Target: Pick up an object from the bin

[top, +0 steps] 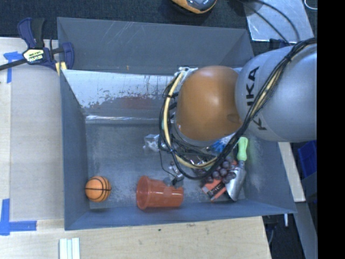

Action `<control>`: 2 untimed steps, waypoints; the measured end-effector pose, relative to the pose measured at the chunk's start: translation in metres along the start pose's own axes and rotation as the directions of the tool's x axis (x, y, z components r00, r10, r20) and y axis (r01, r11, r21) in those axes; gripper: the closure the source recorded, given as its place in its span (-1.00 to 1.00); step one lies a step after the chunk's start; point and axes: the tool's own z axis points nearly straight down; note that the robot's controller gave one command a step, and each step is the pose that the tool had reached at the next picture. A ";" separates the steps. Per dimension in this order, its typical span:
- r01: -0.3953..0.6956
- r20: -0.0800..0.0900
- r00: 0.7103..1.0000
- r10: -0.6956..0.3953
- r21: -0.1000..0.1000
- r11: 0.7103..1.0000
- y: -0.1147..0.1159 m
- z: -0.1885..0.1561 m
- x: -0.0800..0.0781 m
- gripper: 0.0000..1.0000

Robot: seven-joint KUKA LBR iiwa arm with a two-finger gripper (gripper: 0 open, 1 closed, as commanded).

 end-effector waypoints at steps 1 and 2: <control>-0.311 -0.003 0.950 0.311 0.000 0.950 0.040 0.055 0.009 -1.00; 0.100 -0.004 0.995 -0.100 -0.002 0.995 0.027 0.081 0.014 -1.00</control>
Offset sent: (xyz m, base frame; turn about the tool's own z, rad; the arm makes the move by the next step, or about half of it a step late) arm -0.0254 0.0164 -0.0869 -0.0995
